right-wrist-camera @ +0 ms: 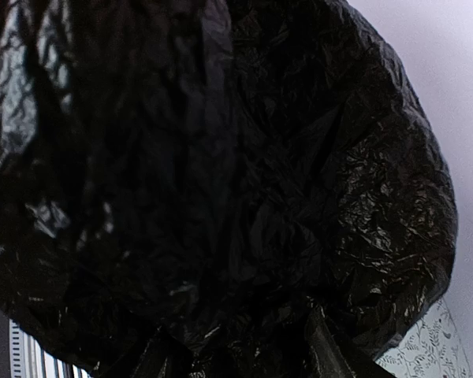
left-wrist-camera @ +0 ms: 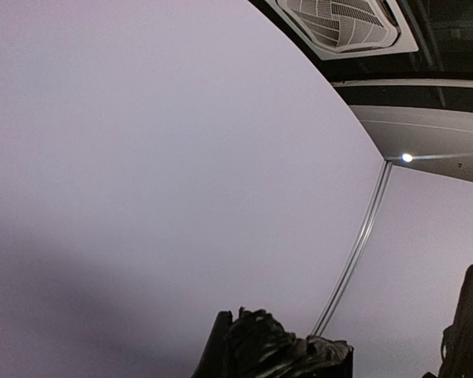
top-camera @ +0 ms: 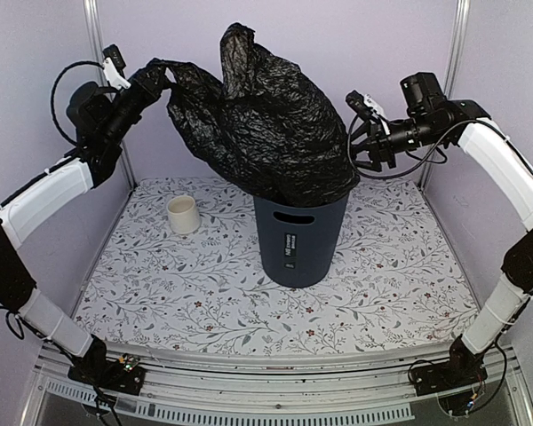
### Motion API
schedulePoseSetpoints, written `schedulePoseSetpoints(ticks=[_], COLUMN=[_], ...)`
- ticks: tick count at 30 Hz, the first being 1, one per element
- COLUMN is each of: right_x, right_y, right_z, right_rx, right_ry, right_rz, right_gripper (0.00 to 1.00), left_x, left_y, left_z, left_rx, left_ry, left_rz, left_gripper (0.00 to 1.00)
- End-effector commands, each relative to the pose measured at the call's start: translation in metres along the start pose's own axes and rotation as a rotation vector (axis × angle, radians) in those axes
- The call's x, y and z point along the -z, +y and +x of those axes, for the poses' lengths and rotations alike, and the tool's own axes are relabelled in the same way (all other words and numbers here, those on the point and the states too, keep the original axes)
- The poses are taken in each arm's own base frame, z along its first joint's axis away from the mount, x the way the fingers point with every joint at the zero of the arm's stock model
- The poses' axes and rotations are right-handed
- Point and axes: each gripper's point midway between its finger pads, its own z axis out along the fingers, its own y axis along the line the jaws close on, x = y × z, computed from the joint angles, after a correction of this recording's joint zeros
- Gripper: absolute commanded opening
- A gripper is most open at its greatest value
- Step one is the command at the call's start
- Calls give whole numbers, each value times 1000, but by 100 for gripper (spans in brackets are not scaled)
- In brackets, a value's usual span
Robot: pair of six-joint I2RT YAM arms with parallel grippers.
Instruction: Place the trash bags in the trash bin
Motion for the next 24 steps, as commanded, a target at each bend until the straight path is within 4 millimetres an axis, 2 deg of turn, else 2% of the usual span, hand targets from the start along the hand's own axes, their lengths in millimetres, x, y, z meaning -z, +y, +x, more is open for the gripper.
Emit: schedulePoseSetpoints(ticks=[1,6,9,12,15,21,24], right_x=[-22,-51,-61,-63,-54,-12,3], right_y=[-8,-14,-15,-8,-1,12,5], right_z=[-16,0,16,25,20,-4,-3], right_rx=[-18,-114,-183,-215,-213,-140,-136], right_ry=[-58,-41,-15,-1,-9,-57,-69], right_rz=[-39,-83,-90,-117,-116,-43,-18], right_gripper=[56,52,51,52,54,61,63], left_x=[8,3,-3,-7,-7,-6,-5], left_y=[-6,-7,-10,-10,-9,-11,-13], left_z=[-15,-15,-11,-6,-3,-3,-4], left_rx=[4,26,42,49,50,37,33], left_ry=[-45,-56,-45,-38,-35,-27,-26], left_rz=[24,39,63,72,70,78,83], left_gripper=[0,0,0,0,0,0,0])
